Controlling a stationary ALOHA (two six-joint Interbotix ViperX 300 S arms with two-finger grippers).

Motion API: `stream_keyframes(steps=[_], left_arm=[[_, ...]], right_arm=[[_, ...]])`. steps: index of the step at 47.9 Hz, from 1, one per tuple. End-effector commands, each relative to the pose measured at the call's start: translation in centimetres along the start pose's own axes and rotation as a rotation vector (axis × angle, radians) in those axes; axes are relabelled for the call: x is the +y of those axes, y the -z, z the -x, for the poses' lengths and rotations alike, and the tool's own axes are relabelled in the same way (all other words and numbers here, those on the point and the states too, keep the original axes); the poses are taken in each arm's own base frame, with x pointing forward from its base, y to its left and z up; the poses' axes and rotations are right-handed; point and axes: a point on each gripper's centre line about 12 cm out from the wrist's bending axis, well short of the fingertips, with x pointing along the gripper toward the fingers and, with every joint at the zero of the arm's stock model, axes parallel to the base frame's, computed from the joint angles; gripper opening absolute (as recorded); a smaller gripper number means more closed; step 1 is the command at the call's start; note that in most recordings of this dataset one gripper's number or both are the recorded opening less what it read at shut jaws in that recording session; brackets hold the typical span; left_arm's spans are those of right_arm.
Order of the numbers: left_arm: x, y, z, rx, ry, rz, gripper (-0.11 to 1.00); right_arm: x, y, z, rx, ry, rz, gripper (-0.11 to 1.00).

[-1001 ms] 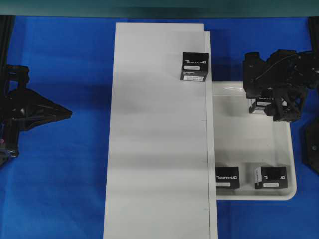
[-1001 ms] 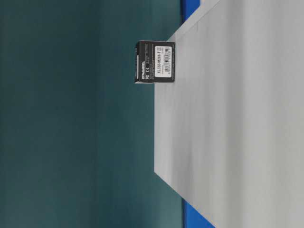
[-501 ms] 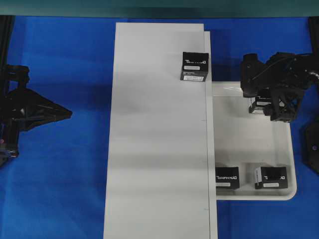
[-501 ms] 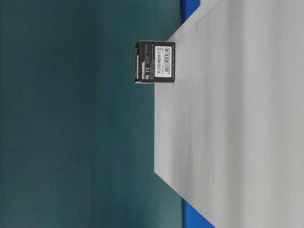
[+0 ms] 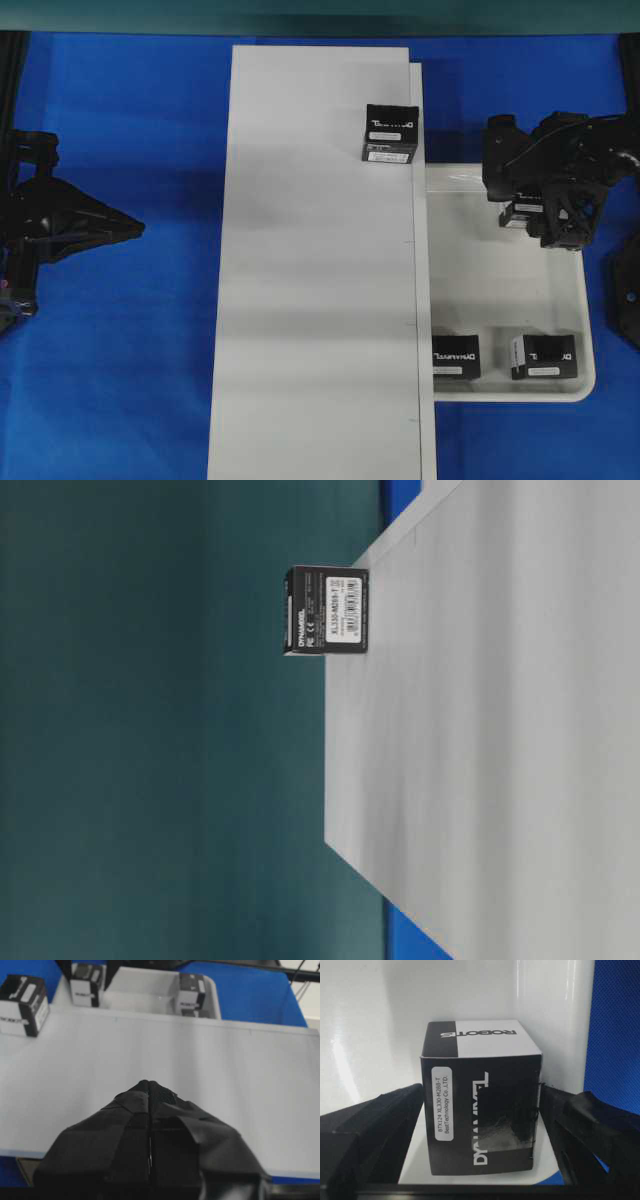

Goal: Place the box from the white plastic tray onto the white base.
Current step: 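Lower the right gripper and close it on the black DYNAMIXEL box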

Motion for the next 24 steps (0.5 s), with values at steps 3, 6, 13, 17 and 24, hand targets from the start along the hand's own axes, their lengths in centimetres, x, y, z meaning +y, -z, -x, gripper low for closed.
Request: stream_keyframes(steps=[3, 6, 13, 17, 24], left_arm=[[-0.1, -1.0, -0.1, -0.028, 0.001, -0.001, -0.07], [-0.1, -1.0, -0.1, -0.028, 0.001, -0.001, -0.07], [-0.1, -1.0, -0.1, -0.028, 0.001, -0.001, -0.07], [-0.1, -1.0, -0.1, -0.028, 0.001, -0.001, -0.07], [-0.1, -1.0, -0.1, -0.028, 0.001, -0.001, -0.07]], right_arm=[[0.0, -0.2, -0.1, 0.001, -0.004, -0.001, 1.00], [0.2, -0.2, 0.0, 0.002, -0.010, -0.004, 0.99], [1.0, -0.2, -0.1, 0.010, -0.029, 0.005, 0.79], [1.3, -0.2, 0.0, 0.017, -0.038, 0.018, 0.60], [1.6, -0.1, 0.6, 0.022, -0.049, 0.016, 0.59]])
